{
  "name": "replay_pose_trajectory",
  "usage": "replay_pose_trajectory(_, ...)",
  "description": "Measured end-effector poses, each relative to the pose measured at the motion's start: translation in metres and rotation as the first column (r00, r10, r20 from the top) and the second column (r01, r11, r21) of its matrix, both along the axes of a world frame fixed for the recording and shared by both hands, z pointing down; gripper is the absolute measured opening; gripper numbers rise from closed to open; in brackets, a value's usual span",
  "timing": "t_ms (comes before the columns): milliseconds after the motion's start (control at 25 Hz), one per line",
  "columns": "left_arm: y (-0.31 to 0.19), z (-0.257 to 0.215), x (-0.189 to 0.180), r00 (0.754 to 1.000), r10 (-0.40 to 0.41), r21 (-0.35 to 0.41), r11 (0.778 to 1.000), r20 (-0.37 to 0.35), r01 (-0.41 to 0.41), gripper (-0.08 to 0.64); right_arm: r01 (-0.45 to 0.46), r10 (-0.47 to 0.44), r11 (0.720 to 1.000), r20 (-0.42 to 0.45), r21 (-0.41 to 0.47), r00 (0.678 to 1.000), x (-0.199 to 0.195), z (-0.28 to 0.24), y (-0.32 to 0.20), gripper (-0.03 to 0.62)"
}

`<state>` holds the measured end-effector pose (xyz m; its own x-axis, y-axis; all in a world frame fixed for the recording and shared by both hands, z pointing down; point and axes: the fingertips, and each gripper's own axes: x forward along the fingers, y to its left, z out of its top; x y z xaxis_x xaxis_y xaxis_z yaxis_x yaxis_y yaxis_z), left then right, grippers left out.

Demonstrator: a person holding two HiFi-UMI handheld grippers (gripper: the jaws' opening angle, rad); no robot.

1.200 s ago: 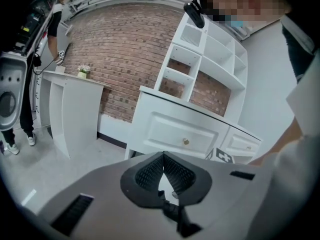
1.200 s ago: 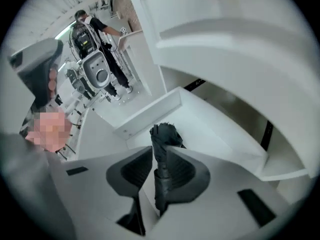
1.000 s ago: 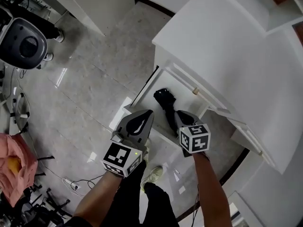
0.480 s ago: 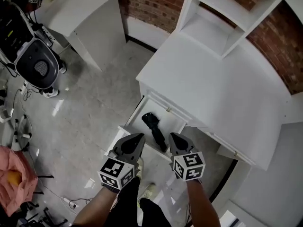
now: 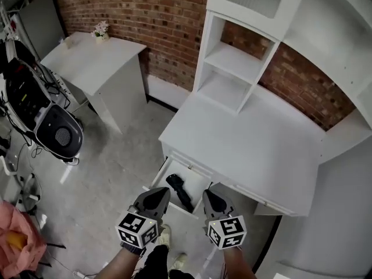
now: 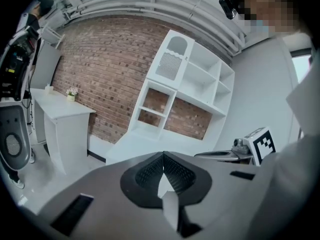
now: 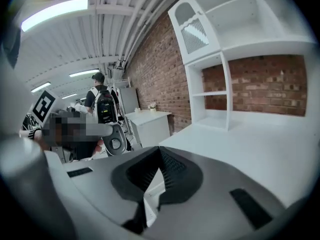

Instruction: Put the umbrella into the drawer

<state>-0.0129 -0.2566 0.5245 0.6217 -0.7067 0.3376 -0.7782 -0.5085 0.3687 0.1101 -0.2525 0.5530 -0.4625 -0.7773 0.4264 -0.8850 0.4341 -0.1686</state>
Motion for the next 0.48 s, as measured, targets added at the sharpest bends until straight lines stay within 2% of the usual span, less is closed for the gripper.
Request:
replay_pose_trajectory(200,0.021,-0.059,0.012,1.000,0.003,0.078,0.997,-0.011,-0.002,0.006,-0.057,0.054,0.992,0.032,0.110,0.998,0.027,-0.067,0.023,0.005)
replay_pose_trajectory(480,0.049,-0.140,0.012,1.000,0.008,0.143,0.990,-0.028,-0.004,0.006,-0.092,0.080,0.973,0.067,0.210,0.995,0.033,-0.159,0.051,0.005)
